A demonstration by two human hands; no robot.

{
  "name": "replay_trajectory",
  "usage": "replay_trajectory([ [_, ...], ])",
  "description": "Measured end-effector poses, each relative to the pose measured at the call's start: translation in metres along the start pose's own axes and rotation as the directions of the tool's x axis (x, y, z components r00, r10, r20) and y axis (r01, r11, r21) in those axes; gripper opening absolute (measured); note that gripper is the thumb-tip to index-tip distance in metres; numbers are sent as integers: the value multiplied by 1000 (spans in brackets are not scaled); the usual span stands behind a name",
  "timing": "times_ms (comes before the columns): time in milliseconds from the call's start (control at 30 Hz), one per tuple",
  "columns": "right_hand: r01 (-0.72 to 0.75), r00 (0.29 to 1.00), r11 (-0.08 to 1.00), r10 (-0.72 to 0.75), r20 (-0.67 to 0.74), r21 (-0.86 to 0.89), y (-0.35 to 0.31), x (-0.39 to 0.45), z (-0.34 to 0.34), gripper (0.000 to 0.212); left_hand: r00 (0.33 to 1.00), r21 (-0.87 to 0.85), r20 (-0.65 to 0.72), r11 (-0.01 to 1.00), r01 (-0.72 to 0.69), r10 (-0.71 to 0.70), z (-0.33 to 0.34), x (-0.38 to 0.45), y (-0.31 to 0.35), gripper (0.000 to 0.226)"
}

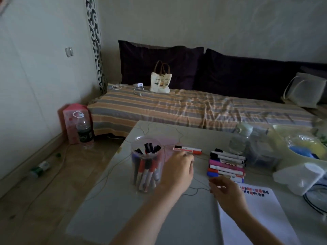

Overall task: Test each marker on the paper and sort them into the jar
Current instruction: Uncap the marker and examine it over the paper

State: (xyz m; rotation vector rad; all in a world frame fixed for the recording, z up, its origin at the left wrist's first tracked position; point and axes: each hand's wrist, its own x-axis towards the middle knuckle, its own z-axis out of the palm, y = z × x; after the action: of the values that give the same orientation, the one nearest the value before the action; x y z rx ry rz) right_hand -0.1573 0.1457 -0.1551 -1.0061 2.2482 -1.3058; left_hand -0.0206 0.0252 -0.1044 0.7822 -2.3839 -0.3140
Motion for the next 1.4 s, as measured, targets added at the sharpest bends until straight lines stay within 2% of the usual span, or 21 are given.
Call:
replay_trajectory([
  [100,82,996,987,-78,33,-136,6,20,0,18,962,74,242,991,109,-124,46,-16,-24,33],
  [233,275,961,899,-265,77,-340,14,59,13,32,908,208,355,966,155,-222,82,-26,-53,46],
  [367,372,928,790,-302,219,-487,3,96,44,24,943,267,272,956,120,-194,96,-25,-59,43],
  [433,392,920,734,-296,257,-555,-2,118,63,27,956,255,238,961,109,-171,99,-25,-59,40],
  [567,337,939,611,-161,305,-716,-4,153,87,53,969,212,181,969,129,-168,103,-25,-61,35],
  [600,328,941,581,-128,314,-745,-3,159,91,55,968,202,188,971,128,-167,104,-25,-61,35],
  [667,296,948,591,-84,308,-751,-2,162,92,47,965,210,195,969,134,-175,105,-25,-62,35],
  [733,283,957,607,-122,265,-743,-1,155,89,32,970,236,175,963,127,-171,103,-23,-60,34],
  [767,305,952,587,-195,235,-750,0,151,88,27,968,246,187,962,117,-165,104,-23,-60,36],
  [867,387,903,513,-381,200,-767,4,141,85,34,972,277,171,955,110,-162,107,-24,-61,43],
  [933,393,905,513,-362,222,-763,5,136,85,42,977,259,157,960,103,-147,105,-25,-60,42],
  [1033,396,915,493,-278,291,-774,0,129,85,32,970,229,170,965,130,-172,105,-28,-58,38],
  [1067,408,911,530,-293,291,-743,-3,125,83,28,967,222,173,964,144,-185,104,-29,-57,39],
  [1133,402,915,712,-346,210,-577,-15,110,71,18,968,192,161,968,159,-191,101,-29,-53,40],
  [1167,371,928,805,-339,154,-463,-21,101,61,14,963,127,172,974,186,-207,99,-27,-49,39],
  [1233,244,969,936,-230,86,-252,-30,82,35,11,936,-132,193,937,322,-294,91,-21,-40,36],
  [1300,53,993,996,-45,106,-76,-27,59,7,14,887,-390,195,797,461,-418,84,-14,-24,28],
  [1400,-176,980,947,142,141,268,-15,26,-31,14,768,-659,387,429,618,-511,77,-9,7,17],
])
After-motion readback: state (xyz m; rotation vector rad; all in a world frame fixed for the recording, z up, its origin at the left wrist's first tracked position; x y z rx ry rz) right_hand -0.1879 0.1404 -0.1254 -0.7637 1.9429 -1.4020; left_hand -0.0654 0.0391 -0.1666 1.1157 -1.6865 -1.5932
